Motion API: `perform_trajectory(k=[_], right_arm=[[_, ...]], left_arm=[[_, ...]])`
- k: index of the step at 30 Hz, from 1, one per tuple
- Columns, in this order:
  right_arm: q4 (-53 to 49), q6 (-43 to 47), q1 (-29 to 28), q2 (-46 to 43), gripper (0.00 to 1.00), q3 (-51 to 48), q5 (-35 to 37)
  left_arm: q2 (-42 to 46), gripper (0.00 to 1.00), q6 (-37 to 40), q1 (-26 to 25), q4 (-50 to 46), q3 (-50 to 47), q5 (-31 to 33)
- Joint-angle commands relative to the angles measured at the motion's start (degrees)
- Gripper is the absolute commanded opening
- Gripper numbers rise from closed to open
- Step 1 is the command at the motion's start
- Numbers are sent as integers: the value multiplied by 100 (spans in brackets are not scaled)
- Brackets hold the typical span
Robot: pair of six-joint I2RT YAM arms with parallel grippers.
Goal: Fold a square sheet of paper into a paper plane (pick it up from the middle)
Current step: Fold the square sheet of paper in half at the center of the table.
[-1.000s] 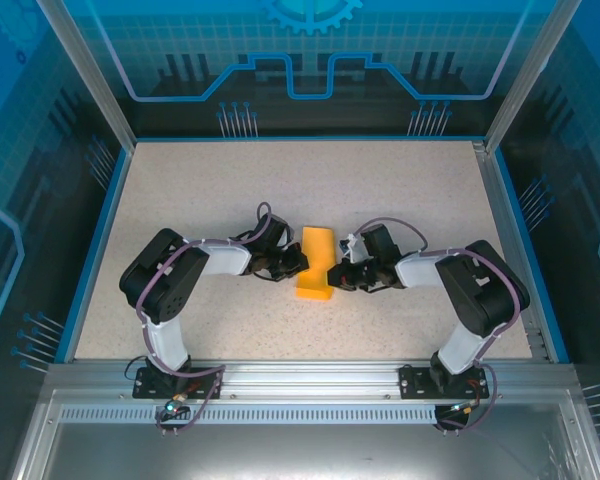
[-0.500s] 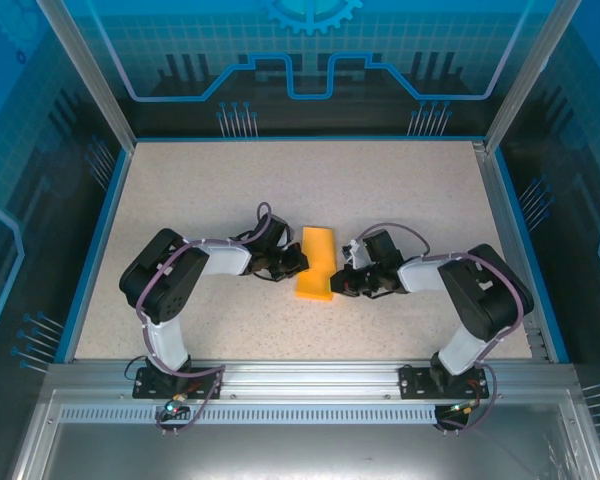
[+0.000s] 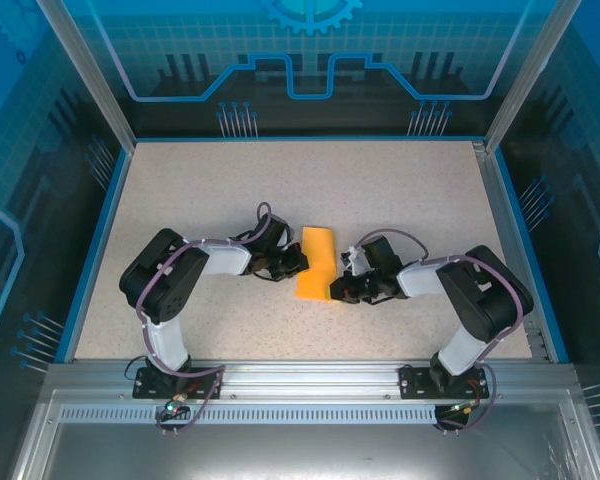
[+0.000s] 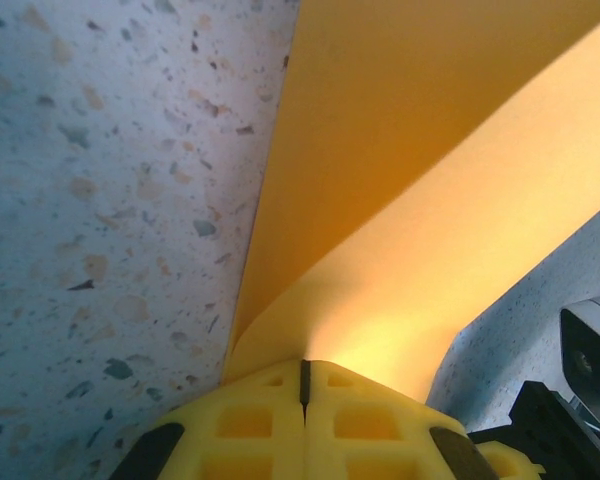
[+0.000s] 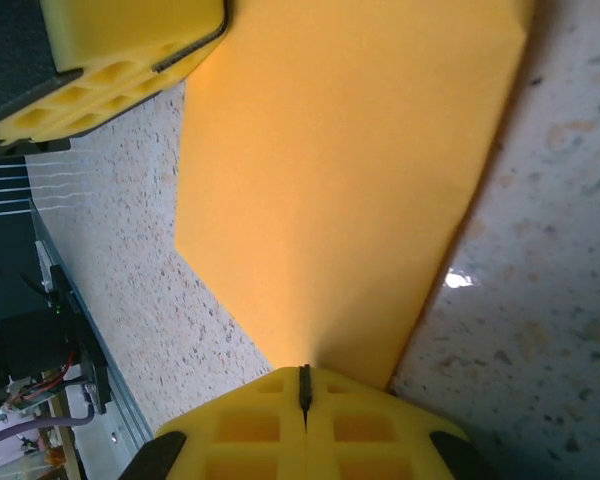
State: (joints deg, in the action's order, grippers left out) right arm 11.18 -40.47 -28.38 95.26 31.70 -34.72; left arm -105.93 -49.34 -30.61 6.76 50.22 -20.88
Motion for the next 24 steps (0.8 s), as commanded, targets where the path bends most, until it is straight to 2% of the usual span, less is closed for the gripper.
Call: perform_trajectory(k=[1, 8, 19, 24], right_arm=[[-326, 74, -70, 26, 0, -138, 251], [-442, 56, -158, -364, 0, 8, 35], [-904, 213, -220, 18, 0, 83, 419], [-938, 98, -205, -236, 0, 64, 300]], left_arm=[[-147, 0, 144, -44, -503, -45, 77], [-156, 0, 144, -46, -506, -35, 76], [-147, 0, 143, -50, -501, -31, 65], [-141, 0, 152, -43, -509, -53, 65]])
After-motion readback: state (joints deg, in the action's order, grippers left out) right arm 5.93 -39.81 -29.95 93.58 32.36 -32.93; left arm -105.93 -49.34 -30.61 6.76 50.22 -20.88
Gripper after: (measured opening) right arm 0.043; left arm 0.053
